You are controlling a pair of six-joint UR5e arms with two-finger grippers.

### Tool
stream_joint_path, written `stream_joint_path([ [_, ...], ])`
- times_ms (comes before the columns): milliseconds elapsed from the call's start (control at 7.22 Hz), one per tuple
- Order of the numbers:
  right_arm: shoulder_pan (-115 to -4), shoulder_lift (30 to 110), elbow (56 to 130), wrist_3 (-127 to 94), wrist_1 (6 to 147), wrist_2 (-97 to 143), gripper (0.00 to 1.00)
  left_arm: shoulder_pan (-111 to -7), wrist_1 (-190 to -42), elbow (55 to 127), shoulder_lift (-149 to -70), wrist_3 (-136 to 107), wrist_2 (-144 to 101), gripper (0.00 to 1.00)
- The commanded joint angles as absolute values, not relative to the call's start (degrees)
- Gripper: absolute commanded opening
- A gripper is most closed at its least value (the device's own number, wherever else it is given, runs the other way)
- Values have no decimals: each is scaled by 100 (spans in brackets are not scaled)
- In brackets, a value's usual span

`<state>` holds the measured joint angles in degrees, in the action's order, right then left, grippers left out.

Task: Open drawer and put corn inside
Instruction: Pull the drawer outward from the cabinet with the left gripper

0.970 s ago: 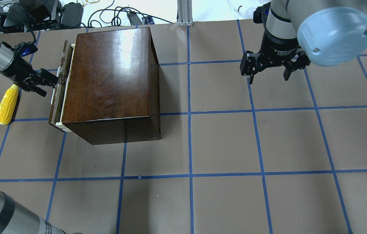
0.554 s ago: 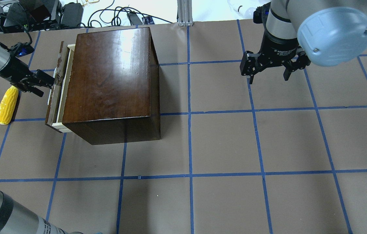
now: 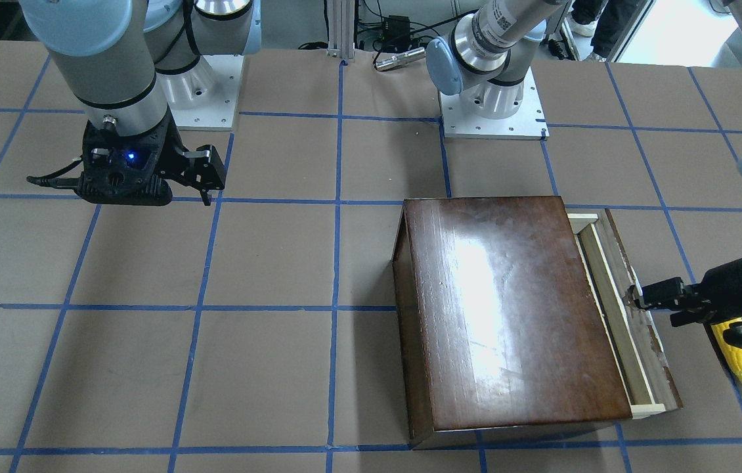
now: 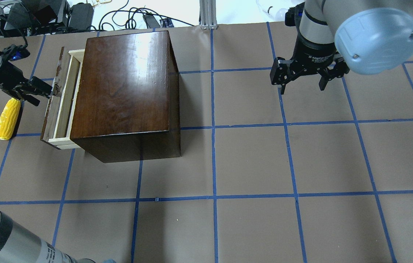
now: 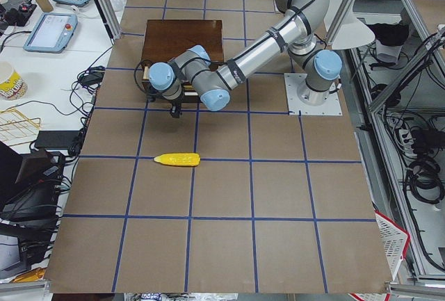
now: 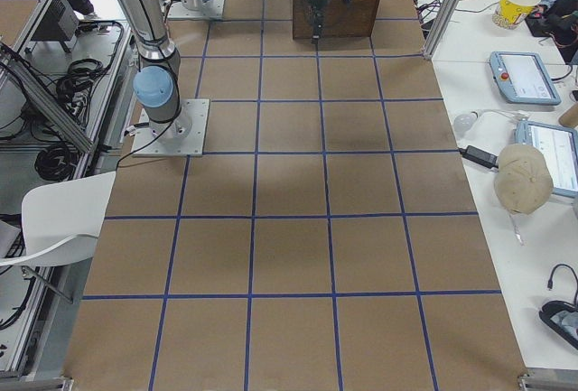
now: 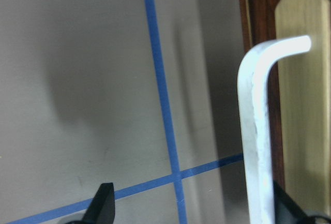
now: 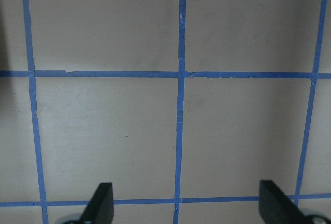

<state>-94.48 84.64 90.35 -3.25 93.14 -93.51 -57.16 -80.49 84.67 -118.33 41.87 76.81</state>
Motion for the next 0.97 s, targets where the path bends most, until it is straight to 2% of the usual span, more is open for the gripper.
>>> stream_joint_path([
  [0, -9448, 8464, 9035, -325, 9308, -9360, 100, -5590, -8051, 8403, -11900, 4350, 7699, 100],
  [831, -9448, 8464, 9035, -325, 9308, -9352, 100, -5581, -8024, 8157, -11935, 4570, 7954, 100],
])
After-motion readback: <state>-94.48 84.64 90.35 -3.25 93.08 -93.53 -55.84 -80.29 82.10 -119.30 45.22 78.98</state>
